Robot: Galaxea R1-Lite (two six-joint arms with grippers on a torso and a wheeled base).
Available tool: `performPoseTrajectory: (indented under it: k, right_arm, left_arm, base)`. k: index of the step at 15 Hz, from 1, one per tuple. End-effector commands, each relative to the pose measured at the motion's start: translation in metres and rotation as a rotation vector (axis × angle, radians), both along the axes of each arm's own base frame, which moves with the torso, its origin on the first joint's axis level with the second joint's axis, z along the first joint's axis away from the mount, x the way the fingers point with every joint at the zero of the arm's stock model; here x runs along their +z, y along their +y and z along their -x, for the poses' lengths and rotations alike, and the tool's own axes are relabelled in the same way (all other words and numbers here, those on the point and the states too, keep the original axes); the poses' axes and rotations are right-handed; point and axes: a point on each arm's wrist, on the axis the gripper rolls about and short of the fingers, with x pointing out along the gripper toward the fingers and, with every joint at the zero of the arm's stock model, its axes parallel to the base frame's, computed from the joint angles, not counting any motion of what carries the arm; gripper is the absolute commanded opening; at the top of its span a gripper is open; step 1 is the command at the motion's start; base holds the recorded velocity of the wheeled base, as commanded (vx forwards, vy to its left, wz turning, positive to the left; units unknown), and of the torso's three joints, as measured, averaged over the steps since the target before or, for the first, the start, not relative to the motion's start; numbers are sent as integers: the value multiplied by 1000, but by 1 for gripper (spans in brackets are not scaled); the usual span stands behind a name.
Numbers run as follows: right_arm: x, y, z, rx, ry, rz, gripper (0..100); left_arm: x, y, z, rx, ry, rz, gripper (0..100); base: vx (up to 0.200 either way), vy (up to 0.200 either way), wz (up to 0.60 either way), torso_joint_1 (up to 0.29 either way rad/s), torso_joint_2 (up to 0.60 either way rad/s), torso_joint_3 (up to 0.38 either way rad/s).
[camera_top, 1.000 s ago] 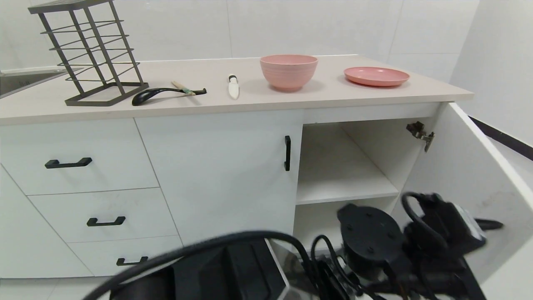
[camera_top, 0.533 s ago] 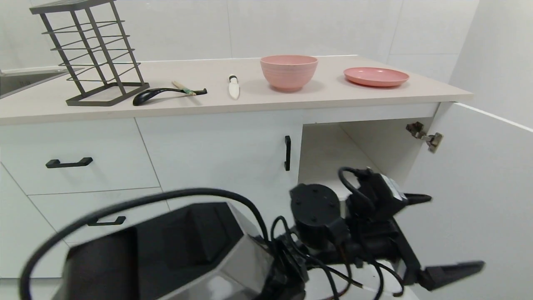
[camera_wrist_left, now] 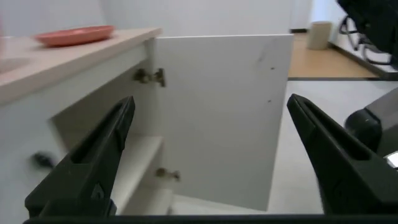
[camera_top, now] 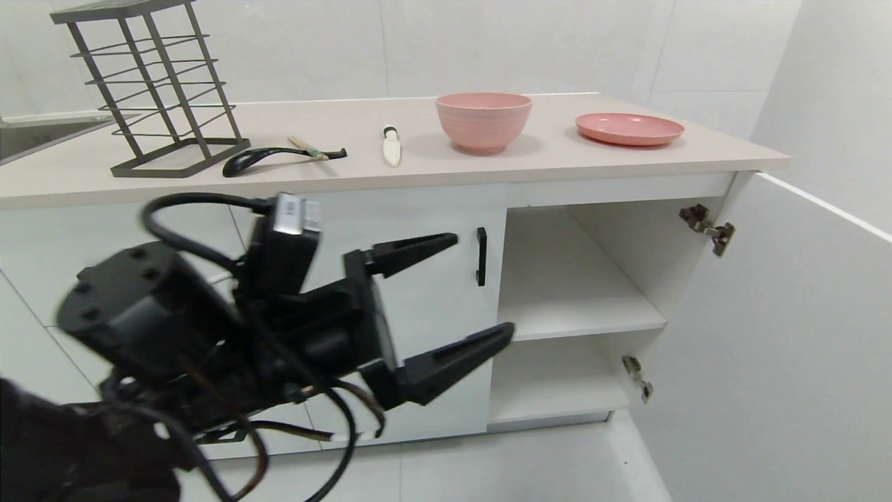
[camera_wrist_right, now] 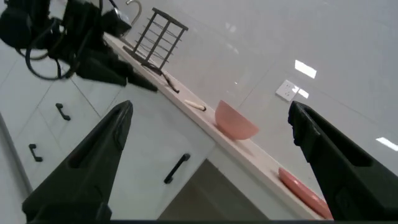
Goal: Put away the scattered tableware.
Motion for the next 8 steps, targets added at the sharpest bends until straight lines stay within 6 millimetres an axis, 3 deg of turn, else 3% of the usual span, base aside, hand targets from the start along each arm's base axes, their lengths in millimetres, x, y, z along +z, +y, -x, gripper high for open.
performPoseTrajectory:
  k: [1, 5, 8]
  right_arm:
    - [-14, -4, 44, -17, -63, -11, 100]
    - [-46, -4, 85, -135, -6, -20, 100]
    - [-57, -4, 88, -178, 9, -31, 100]
  left_arm:
    - [21, 82, 43, 217, -132, 52, 100]
    - [22, 127, 74, 410, -198, 68, 100]
    - [8, 141, 94, 485, -176, 52, 100]
  base:
    - [0, 0, 0, 0, 0, 0]
    - [0, 0, 0, 0, 0, 0]
    - [0, 0, 0, 0, 0, 0]
